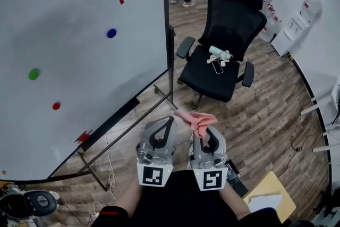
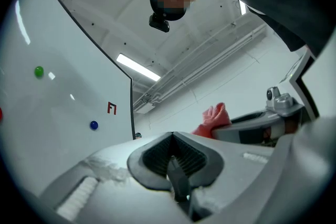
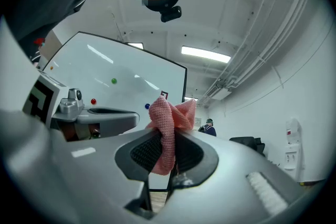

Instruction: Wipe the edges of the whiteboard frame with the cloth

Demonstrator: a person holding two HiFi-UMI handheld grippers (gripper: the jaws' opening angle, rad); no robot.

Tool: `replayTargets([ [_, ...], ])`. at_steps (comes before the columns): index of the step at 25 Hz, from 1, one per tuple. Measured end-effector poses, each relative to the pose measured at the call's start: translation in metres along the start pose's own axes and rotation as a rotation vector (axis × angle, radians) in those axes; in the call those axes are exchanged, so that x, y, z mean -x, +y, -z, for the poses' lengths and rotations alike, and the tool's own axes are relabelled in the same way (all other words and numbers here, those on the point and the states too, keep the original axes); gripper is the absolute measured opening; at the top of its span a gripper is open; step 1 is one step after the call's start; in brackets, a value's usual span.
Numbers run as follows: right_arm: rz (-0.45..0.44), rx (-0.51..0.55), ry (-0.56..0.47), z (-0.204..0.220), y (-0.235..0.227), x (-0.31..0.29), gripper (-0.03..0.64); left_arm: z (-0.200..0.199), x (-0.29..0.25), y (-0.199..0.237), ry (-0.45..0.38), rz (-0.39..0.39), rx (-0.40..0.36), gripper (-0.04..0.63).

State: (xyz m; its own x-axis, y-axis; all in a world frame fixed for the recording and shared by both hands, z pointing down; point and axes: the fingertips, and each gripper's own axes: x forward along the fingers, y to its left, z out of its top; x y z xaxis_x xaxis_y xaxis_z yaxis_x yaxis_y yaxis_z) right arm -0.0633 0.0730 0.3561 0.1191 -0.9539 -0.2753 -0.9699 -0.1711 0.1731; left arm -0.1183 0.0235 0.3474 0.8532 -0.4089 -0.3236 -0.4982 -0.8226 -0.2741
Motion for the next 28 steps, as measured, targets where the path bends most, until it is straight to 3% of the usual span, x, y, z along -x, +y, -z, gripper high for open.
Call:
replayTargets([
  [17, -0.222, -0.069, -0.026, 0.033, -0.046, -0.111, 0.052, 0.034, -0.093, 0.044, 0.082, -0.176, -0.074, -0.003],
  [28, -0.394, -0.087, -0.078, 0.047, -0.070, -0.163, 0.052, 0.045, -0.140, 0.062, 0.100, -0.332, -0.144, -0.003],
])
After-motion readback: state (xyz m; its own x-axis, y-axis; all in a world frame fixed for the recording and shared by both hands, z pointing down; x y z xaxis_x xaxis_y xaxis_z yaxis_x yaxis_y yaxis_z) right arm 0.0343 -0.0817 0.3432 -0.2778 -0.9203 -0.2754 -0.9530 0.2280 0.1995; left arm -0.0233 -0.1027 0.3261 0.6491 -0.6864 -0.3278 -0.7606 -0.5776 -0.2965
